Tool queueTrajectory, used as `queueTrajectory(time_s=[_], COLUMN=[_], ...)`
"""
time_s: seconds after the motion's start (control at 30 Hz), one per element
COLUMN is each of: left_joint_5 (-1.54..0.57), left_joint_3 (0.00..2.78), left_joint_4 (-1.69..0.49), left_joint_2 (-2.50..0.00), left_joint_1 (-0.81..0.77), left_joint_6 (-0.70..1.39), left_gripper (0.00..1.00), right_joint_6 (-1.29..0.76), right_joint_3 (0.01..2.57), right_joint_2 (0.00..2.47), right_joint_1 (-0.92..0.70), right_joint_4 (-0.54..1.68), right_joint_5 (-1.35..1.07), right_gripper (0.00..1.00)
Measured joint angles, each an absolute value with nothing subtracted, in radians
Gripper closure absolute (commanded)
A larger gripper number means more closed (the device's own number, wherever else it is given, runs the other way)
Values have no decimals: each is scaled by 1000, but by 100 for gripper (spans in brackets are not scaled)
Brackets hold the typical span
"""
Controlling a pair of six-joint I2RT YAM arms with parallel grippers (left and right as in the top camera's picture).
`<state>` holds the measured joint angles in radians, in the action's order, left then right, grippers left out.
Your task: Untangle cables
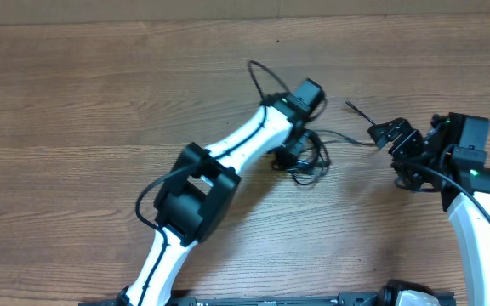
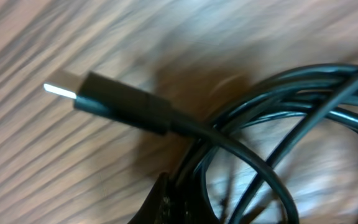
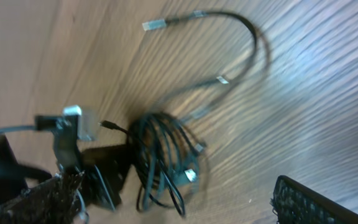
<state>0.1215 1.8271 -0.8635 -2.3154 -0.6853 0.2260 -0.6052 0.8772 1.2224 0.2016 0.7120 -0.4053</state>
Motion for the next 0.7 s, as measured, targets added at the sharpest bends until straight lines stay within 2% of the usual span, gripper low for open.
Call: queueTrajectory(time_s=[0.17,0.33,0.4,0.43,0.47,0.63,0.7], left_joint_5=[144,119,96,83,71,3,-20], left_joint_3=[1834,1836,1844,1849,1855,1866,1866], left_joint_4=[-929,-924,-921,-921,-921,-921,-923], left_joint_2=[-2276,-2121,-2052,-2020,-1991,-1903,-1897], left_joint_1=[-589,-520,-516,-517,-517,-517,-517], left_joint_6=[413,503,515,519,522,526,526], left_gripper=[96,96,96,96,96,96,96], right_joint_6=[-614,-701,-734,-748,-762,-899,-959], right_joint_3=[877,877,877,877,877,877,877], right_joint_2=[1222,1230,1248,1261,1275,1345,1368], right_joint_1=[68,-93,-148,-178,-202,-292,-310], right_joint_4=[727,652,609,583,560,462,427], right_joint_5=[-410,-416,-416,-416,-416,-419,-419], right_gripper=[2,3,12,24,28,28,19])
